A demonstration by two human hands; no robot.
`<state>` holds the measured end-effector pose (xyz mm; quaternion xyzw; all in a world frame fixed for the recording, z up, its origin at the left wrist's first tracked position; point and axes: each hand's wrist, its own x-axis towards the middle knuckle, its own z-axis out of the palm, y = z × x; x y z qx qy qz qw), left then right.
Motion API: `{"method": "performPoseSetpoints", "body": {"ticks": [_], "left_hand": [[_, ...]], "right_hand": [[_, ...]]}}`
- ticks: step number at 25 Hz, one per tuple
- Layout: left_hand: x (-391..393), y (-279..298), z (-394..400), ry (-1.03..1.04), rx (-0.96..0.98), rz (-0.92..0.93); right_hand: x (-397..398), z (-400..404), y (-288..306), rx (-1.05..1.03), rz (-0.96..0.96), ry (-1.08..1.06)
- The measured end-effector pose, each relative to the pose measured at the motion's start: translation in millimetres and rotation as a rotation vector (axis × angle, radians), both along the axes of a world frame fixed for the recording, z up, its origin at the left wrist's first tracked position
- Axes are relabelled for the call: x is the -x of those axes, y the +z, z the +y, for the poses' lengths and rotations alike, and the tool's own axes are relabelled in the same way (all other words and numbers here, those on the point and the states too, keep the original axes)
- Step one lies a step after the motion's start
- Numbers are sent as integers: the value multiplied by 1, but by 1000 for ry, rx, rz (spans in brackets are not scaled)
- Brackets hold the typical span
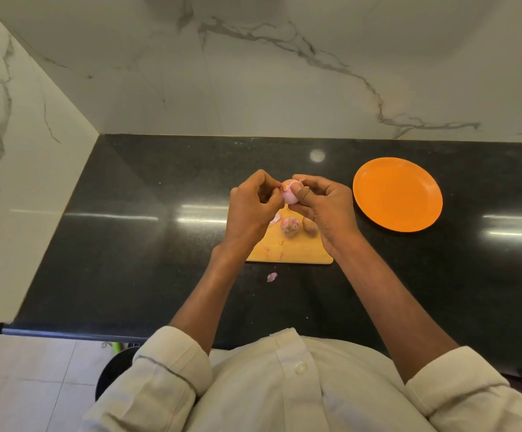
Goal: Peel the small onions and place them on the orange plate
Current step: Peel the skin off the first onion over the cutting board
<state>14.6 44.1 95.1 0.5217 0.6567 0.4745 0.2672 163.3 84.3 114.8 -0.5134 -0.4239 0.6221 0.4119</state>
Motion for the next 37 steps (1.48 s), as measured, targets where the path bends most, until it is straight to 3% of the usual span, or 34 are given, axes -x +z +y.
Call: {"method": "performPoseSetpoints", "body": {"ticks": [5,14,20,26,33,37], "left_hand": [[1,-1,-11,-66,16,-138],[-2,1,-7,19,-9,-6],[-4,-3,-9,6,-14,-223],[-2,-1,-10,-21,-27,-224],[-12,-2,-7,155,-95,-133],[-9,-4,-6,115,-51,-326]], "right_hand": [[-1,4,4,-35,-2,-17],[-5,3,-1,34,61,0],[-4,3,-4,101,161,2],[-10,7,-5,95,170,54],[-7,4,-6,136,227,55],[-8,6,-9,170,325,49]]}}
